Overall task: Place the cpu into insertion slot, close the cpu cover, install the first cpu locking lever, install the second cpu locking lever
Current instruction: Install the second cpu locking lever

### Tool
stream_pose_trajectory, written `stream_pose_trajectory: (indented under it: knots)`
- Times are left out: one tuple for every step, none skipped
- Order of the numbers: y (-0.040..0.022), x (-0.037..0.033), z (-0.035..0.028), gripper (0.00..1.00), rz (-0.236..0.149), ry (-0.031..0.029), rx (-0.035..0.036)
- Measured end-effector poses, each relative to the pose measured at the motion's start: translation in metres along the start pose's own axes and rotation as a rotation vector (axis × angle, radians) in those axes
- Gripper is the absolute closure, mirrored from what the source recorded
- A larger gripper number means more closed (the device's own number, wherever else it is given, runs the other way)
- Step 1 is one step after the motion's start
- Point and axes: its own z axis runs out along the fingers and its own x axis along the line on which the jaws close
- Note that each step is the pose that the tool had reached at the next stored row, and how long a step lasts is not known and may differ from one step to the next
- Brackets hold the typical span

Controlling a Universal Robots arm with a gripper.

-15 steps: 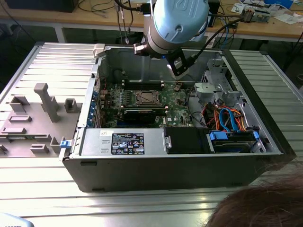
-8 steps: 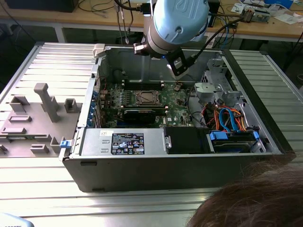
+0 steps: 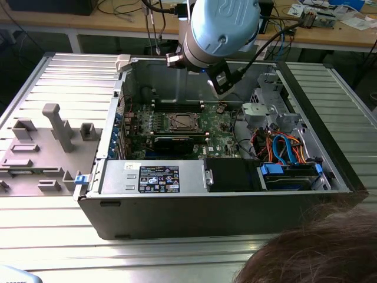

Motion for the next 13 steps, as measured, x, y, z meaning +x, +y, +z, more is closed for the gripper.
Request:
stream_pose_trajectory:
  knots:
    - [0.0000, 0.0000, 0.0000, 0.89, 0.000, -0.0002, -0.0018]
    - [0.0000, 0.0000, 0.0000, 0.89, 0.000, -0.0003, -0.0035]
    - [-0.0001, 0.0000, 0.0000, 0.89, -0.001, -0.0005, -0.0065]
    - [-0.0001, 0.0000, -0.0001, 0.89, -0.001, -0.0008, -0.0091]
    - [-0.0001, 0.0000, -0.0001, 0.89, -0.001, -0.0008, -0.0107]
    - [-0.0001, 0.0000, -0.0001, 0.89, -0.001, -0.0010, -0.0131]
    - [-0.0002, 0.0000, -0.0002, 0.89, -0.001, -0.0011, -0.0151]
    - [-0.0002, 0.0000, -0.0002, 0.89, -0.001, -0.0014, -0.0178]
    - [-0.0003, 0.0000, -0.0003, 0.89, -0.001, -0.0016, -0.0199]
    - [-0.0003, 0.0000, -0.0003, 0.89, -0.002, -0.0018, -0.0218]
    - [-0.0002, 0.0000, -0.0003, 0.89, -0.002, -0.0019, -0.0234]
    - [-0.0003, 0.0000, -0.0003, 0.89, -0.002, -0.0020, -0.0254]
    - [-0.0003, 0.0000, -0.0003, 0.89, -0.002, -0.0020, -0.0271]
